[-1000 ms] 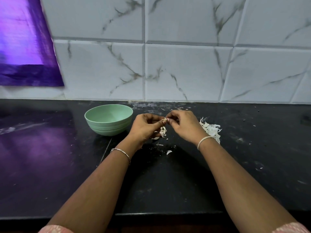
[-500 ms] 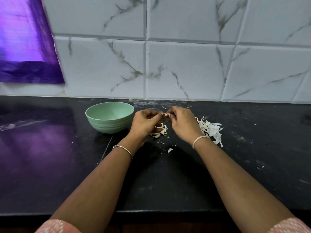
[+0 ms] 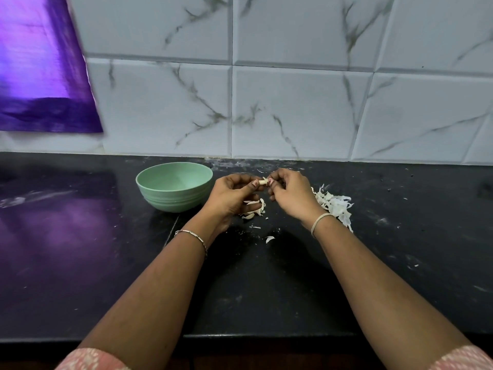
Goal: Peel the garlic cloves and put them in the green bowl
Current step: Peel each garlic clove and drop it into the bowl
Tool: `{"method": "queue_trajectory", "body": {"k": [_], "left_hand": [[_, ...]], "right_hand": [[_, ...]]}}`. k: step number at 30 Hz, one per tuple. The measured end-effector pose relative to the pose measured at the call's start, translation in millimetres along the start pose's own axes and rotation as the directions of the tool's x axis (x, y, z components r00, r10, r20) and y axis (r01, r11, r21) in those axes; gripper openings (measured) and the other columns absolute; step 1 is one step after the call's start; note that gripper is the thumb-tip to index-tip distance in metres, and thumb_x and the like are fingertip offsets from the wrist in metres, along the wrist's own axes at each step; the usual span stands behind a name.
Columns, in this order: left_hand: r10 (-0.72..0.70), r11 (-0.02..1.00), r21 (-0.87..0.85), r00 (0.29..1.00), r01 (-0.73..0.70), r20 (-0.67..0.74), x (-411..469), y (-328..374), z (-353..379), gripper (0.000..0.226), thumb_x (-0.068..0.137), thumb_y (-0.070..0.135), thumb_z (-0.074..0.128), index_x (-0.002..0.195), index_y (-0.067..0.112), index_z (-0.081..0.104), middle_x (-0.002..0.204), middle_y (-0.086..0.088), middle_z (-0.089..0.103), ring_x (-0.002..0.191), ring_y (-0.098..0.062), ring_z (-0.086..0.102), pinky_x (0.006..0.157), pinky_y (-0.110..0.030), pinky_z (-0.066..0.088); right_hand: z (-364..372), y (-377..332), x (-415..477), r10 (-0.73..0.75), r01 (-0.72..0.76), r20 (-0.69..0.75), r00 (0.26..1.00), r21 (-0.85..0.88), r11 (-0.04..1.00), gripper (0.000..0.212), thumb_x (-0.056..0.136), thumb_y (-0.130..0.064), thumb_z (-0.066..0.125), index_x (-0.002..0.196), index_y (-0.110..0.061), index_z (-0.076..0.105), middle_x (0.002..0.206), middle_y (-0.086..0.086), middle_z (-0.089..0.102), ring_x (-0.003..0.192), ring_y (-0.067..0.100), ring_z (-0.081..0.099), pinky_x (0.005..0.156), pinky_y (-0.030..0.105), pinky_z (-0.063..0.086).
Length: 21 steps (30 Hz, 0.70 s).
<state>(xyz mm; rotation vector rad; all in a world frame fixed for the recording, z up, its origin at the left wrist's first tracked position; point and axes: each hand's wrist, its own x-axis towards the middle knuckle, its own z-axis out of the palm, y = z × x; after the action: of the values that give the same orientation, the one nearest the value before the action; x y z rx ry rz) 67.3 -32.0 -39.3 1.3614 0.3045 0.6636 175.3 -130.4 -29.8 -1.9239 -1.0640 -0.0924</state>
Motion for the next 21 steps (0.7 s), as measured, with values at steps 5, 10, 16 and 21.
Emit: {"method": "queue_trajectory", "body": {"k": [5, 10, 16, 21], "left_hand": [[-0.006, 1.000, 0.005, 0.999, 0.005, 0.048, -0.9, -1.7, 2.4, 0.009, 0.093, 0.004, 0.061, 0.098, 0.007, 0.067, 0.084, -0.005, 0.067, 0.066, -0.011, 0.060, 0.058, -0.025, 0.058], [-0.038, 0.999, -0.009, 0.999, 0.039, 0.037, -0.6, -0.3, 5.0, 0.015, 0.096, 0.006, 0.057, 0.106, 0.006, 0.068, 0.089, -0.007, 0.066, 0.069, -0.015, 0.059, 0.057, -0.025, 0.057], [-0.060, 0.998, -0.002, 0.997, 0.061, 0.052, -1.6, -0.5, 6.2, 0.016, 0.090, 0.015, 0.067, 0.103, 0.007, 0.066, 0.084, -0.004, 0.064, 0.067, -0.013, 0.059, 0.058, -0.024, 0.058], [-0.023, 0.999, 0.027, 0.998, 0.022, 0.050, 0.7, -5.2, 3.6, 0.016, 0.093, 0.002, 0.060, 0.108, 0.006, 0.065, 0.080, -0.004, 0.061, 0.066, -0.012, 0.057, 0.057, -0.022, 0.057]], "right_hand": [[-5.8, 1.8, -2.4, -0.051, 0.044, -0.029, 0.998, -0.195, 0.980, 0.013, 0.095, -0.013, 0.052, 0.094, -0.017, 0.064, 0.086, 0.001, 0.067, 0.084, 0.022, 0.063, 0.076, 0.033, 0.049], [-13.1, 4.6, -1.0, -0.040, 0.041, 0.018, 0.999, -0.106, 0.994, 0.012, 0.095, -0.015, 0.056, 0.092, -0.023, 0.064, 0.088, 0.000, 0.070, 0.084, 0.021, 0.066, 0.081, 0.038, 0.053], [-13.9, 4.3, -1.0, -0.075, 0.074, 0.097, 0.992, 0.017, 0.997, 0.012, 0.094, -0.014, 0.059, 0.091, -0.024, 0.063, 0.080, -0.008, 0.067, 0.080, 0.018, 0.067, 0.084, 0.044, 0.055], [-20.3, 6.3, -0.8, -0.086, 0.088, 0.025, 0.996, -0.100, 0.991, 0.010, 0.097, -0.019, 0.053, 0.093, -0.025, 0.061, 0.082, -0.006, 0.068, 0.082, 0.020, 0.065, 0.079, 0.041, 0.053]]}}
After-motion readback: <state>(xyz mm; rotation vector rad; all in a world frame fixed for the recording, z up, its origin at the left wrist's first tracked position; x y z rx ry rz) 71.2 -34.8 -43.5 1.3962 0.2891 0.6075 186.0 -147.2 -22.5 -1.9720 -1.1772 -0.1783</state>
